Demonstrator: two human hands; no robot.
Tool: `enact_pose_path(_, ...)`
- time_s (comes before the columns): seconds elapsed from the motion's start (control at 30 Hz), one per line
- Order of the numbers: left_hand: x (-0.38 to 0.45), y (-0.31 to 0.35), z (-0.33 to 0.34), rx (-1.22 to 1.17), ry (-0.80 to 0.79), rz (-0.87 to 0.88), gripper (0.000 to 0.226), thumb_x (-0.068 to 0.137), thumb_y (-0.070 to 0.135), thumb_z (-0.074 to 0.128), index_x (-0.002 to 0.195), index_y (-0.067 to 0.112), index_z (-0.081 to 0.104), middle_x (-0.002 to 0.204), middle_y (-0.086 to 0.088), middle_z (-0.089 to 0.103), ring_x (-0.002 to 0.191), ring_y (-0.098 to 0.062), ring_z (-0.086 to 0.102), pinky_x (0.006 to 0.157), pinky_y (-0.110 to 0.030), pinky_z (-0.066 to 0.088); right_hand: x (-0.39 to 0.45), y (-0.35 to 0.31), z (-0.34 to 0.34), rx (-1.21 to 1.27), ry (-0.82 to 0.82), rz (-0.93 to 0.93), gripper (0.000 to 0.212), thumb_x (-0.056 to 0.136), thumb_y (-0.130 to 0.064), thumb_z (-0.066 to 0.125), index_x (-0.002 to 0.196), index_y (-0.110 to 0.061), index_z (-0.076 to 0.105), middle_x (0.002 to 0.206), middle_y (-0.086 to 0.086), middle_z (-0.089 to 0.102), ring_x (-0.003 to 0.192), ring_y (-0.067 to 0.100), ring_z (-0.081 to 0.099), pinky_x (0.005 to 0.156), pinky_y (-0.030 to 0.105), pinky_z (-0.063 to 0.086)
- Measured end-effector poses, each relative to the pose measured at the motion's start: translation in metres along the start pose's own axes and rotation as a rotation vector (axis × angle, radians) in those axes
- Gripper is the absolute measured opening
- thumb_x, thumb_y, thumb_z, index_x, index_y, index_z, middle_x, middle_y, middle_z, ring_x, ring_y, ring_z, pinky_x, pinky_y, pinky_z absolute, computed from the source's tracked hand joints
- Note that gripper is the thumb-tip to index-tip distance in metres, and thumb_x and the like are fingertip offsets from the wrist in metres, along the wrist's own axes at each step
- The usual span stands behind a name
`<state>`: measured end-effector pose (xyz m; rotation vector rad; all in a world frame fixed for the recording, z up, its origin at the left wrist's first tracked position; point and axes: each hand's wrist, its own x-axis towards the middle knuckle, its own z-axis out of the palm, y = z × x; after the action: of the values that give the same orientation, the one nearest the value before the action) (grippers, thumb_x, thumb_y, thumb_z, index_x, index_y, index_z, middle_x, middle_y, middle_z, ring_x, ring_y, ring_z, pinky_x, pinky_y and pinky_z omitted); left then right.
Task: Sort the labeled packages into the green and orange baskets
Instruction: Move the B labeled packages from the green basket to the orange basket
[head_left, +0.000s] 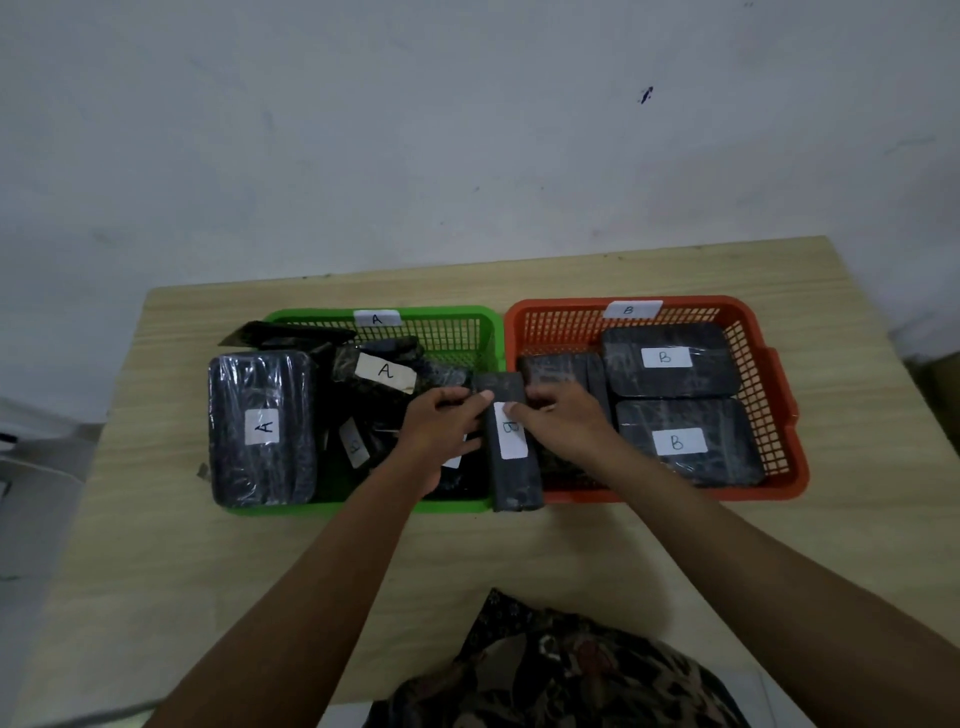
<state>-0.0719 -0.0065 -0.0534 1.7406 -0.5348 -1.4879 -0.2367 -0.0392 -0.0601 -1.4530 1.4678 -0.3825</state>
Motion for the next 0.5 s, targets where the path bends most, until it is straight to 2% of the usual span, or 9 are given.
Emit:
enact_pose_path(0.07,0.000,0.006,0.008,0.019,0.014,0.044,0.021,0.090,0.018,0.070,0.108,0.008,0.064,0.103,-0.008,0.070,0.086,-0.014,0.069,0.064,-0.025,0.059,-0.007,0.002,-0.006,0.073,-0.033,-0.005,0.016,0.089,-0.039,0.068,0.103,-0.034,0.074,0.096,-0.014,0.072,0.085,-0.001,0.065,0.068,0.016,0.049)
enact_pose_path(0.13,0.000,0.012,0.015,0.017,0.005,0.077,0.014,0.092,0.017,0.066,0.105,0.011,0.065,0.104,-0.008,0.070,0.089,-0.015,0.069,0.069,-0.028,0.059,-0.013,0.003,-0.014,0.171,-0.047,0.020,0.022,0.088,-0.041,0.069,0.109,-0.036,0.071,0.100,-0.010,0.071,0.089,0.007,0.068,0.077,0.024,0.054)
enact_pose_path(0.23,-0.001,0.024,0.031,-0.020,0.015,0.105,0.024,0.093,0.019,0.065,0.113,0.007,0.063,0.111,-0.012,0.070,0.103,-0.024,0.068,0.087,-0.041,0.058,-0.019,0.005,-0.028,0.315,-0.039,0.039,0.029,0.089,-0.031,0.071,0.116,-0.035,0.064,0.096,-0.007,0.072,0.079,0.005,0.071,0.068,0.021,0.057)
enact_pose_path(0.37,-0.002,0.034,0.058,-0.011,-0.027,0.180,0.025,0.092,0.017,0.065,0.115,0.008,0.061,0.108,-0.009,0.070,0.095,-0.018,0.070,0.077,-0.032,0.060,-0.022,0.017,-0.053,0.356,0.097,-0.016,0.025,0.090,-0.020,0.071,0.111,-0.030,0.063,0.100,-0.004,0.072,0.088,0.009,0.070,0.072,0.024,0.059)
enact_pose_path(0.43,-0.003,0.033,0.070,0.117,-0.055,0.270,0.028,0.091,0.019,0.067,0.117,0.011,0.061,0.107,-0.006,0.070,0.092,-0.014,0.070,0.078,-0.030,0.060,-0.023,0.025,-0.070,0.393,0.186,-0.041,0.021,0.091,-0.020,0.070,0.106,-0.033,0.063,0.099,-0.008,0.071,0.091,0.008,0.069,0.070,0.021,0.058)
enact_pose_path(0.5,-0.001,0.027,0.079,0.374,-0.053,0.432,0.034,0.089,0.025,0.069,0.120,0.013,0.062,0.109,-0.001,0.069,0.093,-0.010,0.066,0.082,-0.025,0.056,-0.022,0.038,-0.085,0.364,0.289,-0.035,0.022,0.091,-0.021,0.069,0.112,-0.029,0.065,0.099,-0.011,0.070,0.092,0.006,0.067,0.074,0.022,0.058)
